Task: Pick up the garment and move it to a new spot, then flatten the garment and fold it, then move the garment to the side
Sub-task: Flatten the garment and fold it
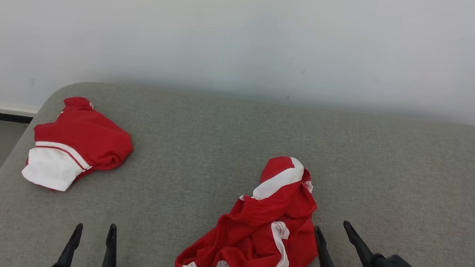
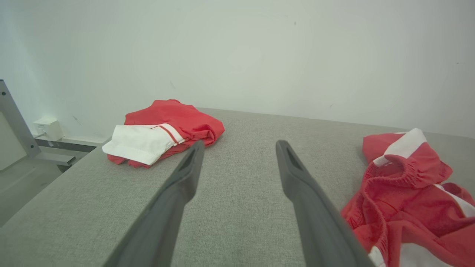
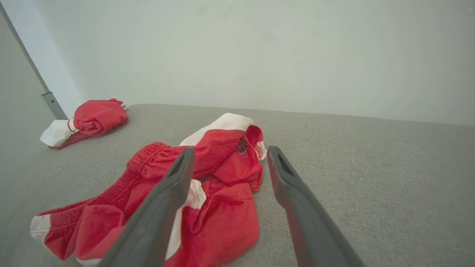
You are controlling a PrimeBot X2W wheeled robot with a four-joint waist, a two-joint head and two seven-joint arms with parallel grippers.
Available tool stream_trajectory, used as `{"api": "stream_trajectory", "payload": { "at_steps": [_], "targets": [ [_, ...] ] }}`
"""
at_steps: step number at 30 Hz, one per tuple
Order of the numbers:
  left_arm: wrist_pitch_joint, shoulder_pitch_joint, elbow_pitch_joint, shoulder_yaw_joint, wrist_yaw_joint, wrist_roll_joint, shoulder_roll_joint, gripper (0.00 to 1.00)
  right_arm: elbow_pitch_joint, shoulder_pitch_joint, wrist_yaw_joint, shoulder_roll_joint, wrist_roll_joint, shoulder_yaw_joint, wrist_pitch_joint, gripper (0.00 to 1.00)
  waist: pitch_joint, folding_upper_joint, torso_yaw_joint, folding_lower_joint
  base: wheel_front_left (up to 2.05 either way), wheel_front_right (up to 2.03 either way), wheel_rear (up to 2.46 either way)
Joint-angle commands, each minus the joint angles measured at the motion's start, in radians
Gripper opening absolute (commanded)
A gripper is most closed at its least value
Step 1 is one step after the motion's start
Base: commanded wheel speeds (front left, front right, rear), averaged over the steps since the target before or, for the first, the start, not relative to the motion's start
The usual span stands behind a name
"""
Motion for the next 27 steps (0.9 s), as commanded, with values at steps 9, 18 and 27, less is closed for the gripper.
{"api": "stream_trajectory", "payload": {
  "at_steps": [9, 18, 27],
  "targets": [
    [0.011, -0.019, 0.001, -0.024, 0.006, 0.001, -0.01, 1.0, 0.169, -0.139, -0.002, -0.04, 0.028, 0.083, 0.054, 1.0, 0.013, 0.0, 0.086, 0.0, 0.0, 0.0, 0.0],
    [0.009, -0.047, 0.019, -0.042, 0.001, -0.008, -0.019, 1.0, 0.36, -0.238, -0.002, -0.049, 0.046, 0.144, 0.066, 1.0, 0.04, 0.0, 0.139, 0.0, 0.0, 0.0, 0.0],
    [0.001, -0.067, 0.04, -0.051, -0.005, -0.011, -0.023, 1.0, 0.492, -0.324, -0.002, -0.053, 0.084, 0.196, 0.032, 0.0, 0.053, 0.0, 0.16, 0.0, 0.0, 0.0, 0.0]
  ]
}}
